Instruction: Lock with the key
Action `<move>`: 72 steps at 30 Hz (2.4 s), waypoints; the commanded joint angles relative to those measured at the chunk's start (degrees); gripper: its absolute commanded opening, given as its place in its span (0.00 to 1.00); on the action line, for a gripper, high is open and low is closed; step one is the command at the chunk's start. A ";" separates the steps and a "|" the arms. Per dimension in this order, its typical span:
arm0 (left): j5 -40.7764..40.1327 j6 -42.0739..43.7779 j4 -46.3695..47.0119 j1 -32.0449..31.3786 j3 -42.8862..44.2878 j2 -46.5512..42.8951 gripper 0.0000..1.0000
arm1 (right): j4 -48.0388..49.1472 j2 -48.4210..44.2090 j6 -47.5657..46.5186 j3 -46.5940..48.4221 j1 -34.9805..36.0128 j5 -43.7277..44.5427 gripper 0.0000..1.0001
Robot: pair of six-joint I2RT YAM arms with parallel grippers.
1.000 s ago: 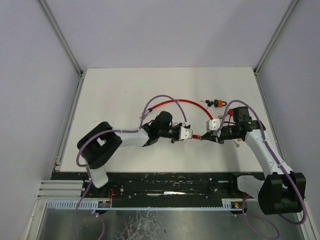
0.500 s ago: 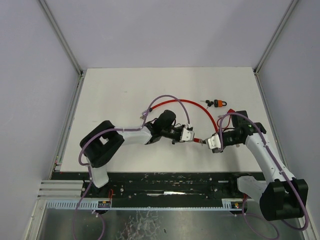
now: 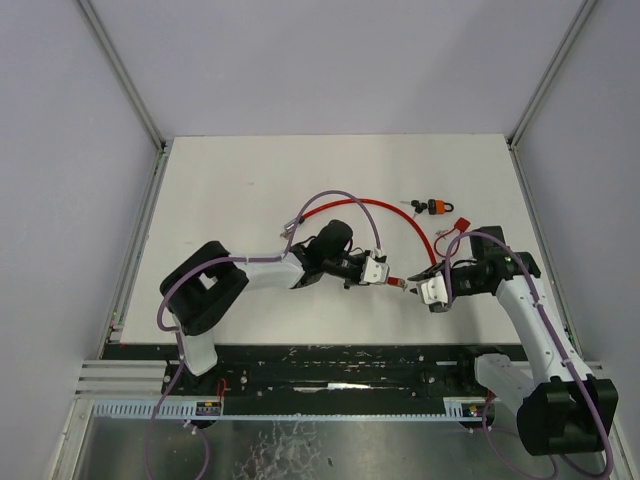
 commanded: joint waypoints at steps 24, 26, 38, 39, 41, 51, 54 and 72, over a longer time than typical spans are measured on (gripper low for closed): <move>-0.60 0.37 1.62 -0.23 1.43 -0.01 0.00 | 16.34 0.20 24.66 -3.97 0.93 -7.75 0.37; -0.79 0.20 2.20 -0.28 1.19 -0.22 0.00 | 17.48 0.45 26.89 -3.94 0.87 -6.60 0.35; -2.68 -1.40 4.86 -0.23 0.20 -0.73 0.00 | 20.44 1.60 33.72 -4.61 0.89 -4.31 0.29; -2.97 -1.56 5.16 -0.21 -0.01 -0.82 0.00 | 20.53 1.77 33.99 -4.69 0.89 -4.12 0.29; -3.27 -1.85 5.56 -0.23 -0.15 -0.90 0.00 | 20.81 2.05 34.58 -4.70 0.95 -3.90 0.29; -3.64 -2.18 6.19 -0.28 -0.46 -1.18 0.00 | 23.58 1.99 37.38 -5.40 0.93 -1.33 0.30; -3.42 -2.18 6.21 -0.25 -0.46 -1.20 0.00 | 23.62 2.40 36.67 -5.65 0.95 -2.44 0.28; -2.63 -1.62 4.99 -0.21 0.07 -0.77 0.00 | 14.39 2.92 21.32 -3.31 1.97 -2.12 0.00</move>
